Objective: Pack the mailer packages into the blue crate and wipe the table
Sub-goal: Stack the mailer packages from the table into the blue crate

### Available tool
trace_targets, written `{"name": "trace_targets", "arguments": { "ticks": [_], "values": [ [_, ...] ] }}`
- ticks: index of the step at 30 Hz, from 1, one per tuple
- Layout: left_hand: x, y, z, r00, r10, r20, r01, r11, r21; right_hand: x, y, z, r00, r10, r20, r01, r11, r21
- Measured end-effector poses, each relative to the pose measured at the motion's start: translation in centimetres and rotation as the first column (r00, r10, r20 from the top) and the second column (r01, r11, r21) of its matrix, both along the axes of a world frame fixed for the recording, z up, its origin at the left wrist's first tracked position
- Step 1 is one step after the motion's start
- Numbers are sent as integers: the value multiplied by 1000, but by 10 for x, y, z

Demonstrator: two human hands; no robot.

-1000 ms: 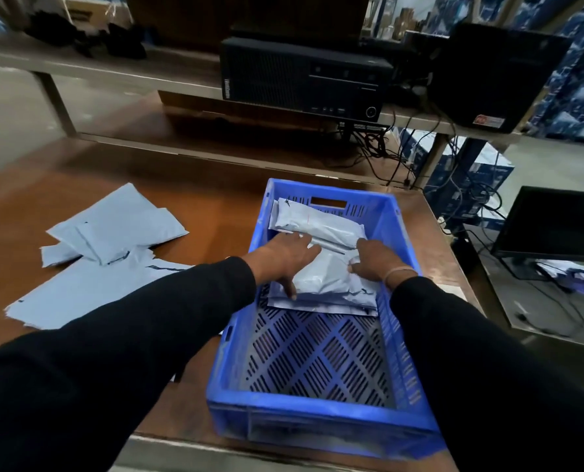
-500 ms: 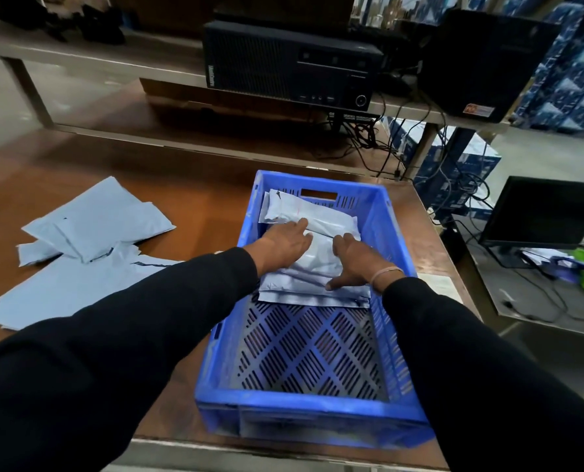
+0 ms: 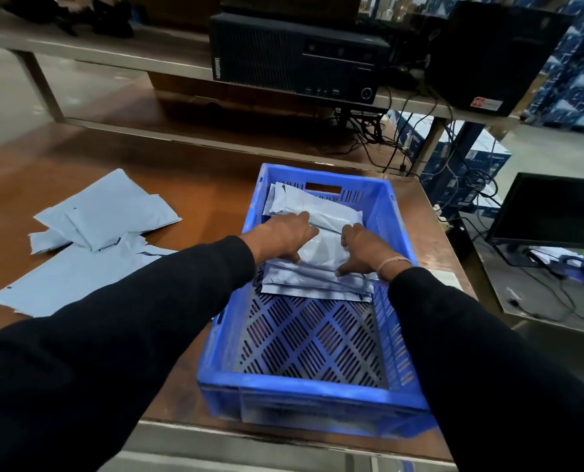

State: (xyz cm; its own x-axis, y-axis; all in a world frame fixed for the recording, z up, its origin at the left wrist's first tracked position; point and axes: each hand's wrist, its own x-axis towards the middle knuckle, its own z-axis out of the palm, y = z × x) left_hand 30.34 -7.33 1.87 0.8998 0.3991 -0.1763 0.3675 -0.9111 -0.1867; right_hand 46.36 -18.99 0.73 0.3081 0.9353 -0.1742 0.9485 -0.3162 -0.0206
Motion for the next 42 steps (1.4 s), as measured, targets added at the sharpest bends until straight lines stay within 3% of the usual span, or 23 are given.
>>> {"name": "trace_targets", "arguments": {
  "ticks": [5, 13, 21, 25, 28, 32, 34, 37, 39, 42],
  "values": [
    [-5, -7, 4, 999, 21, 30, -20, 999, -40, -3, -4, 6, 1000, -5, -26, 5, 1000, 2],
    [-18, -2, 14, 953, 143, 268, -78, 968, -238, -8, 1, 15, 994, -11, -112, 22, 994, 104],
    [-76, 38, 38, 773, 292, 564, -67, 921, -385, -42, 33, 37, 906, 37, -422, 180, 867, 464],
    [-132, 66, 42, 677, 434, 595, -103, 856, -507, -90, 64, 51, 821, 105, -560, 253, 814, 523],
    [-178, 85, 35, 625, 542, 562, -138, 785, -604, -132, 93, 58, 791, 170, -587, 219, 818, 532],
    [-232, 104, 17, 569, 670, 476, -181, 667, -723, -186, 129, 58, 788, 184, -587, 62, 926, 373],
    [-255, 111, 8, 555, 709, 435, -214, 627, -749, -210, 148, 53, 823, 109, -557, -44, 991, 129],
    [-282, 123, -8, 546, 728, 415, -249, 614, -749, -240, 177, 28, 842, -48, -537, -91, 969, -229],
    [-295, 128, -17, 538, 748, 390, -258, 586, -768, -258, 189, 14, 875, -102, -473, -70, 940, -334],
    [-310, 135, -30, 547, 757, 357, -260, 559, -788, -280, 191, -2, 904, -114, -413, -22, 951, -309]
  ]
}}
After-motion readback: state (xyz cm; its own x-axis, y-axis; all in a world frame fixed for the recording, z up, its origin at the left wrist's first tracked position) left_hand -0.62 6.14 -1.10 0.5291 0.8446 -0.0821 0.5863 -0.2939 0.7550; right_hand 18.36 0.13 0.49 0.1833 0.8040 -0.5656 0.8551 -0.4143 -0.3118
